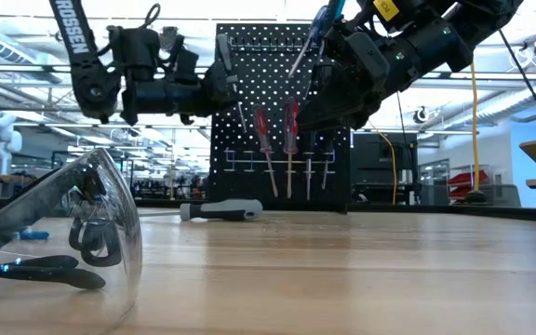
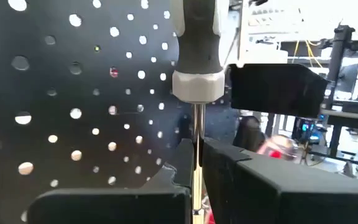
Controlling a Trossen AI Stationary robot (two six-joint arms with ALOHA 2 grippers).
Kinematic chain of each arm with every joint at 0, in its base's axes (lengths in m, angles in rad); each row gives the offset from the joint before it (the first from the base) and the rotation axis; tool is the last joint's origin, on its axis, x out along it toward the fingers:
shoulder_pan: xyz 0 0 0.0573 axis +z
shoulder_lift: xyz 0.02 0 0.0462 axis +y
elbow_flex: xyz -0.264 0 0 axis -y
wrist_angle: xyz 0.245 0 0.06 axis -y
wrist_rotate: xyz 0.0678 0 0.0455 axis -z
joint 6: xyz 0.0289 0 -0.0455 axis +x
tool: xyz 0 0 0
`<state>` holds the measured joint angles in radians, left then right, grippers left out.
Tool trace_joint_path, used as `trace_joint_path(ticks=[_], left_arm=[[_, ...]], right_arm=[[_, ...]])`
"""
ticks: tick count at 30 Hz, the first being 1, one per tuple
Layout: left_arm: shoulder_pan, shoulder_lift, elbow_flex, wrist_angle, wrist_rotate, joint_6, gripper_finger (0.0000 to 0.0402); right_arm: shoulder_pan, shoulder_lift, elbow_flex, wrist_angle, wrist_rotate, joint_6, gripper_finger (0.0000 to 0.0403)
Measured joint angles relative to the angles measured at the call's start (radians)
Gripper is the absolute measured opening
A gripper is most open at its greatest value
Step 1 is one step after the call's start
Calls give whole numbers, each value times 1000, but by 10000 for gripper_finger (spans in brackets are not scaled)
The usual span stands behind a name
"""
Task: Hang tools onto peg board
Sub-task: Hang the gray screwdriver on the pegboard
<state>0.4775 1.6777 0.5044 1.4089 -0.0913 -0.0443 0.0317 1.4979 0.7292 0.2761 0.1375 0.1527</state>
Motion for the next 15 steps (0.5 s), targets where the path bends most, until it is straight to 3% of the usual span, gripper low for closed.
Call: trace_joint_path(ticks=[15], left_arm=[[21,90,58,-49,9,-2,19]], right_arm=[[0,0,0,-5,-1,-8,166]])
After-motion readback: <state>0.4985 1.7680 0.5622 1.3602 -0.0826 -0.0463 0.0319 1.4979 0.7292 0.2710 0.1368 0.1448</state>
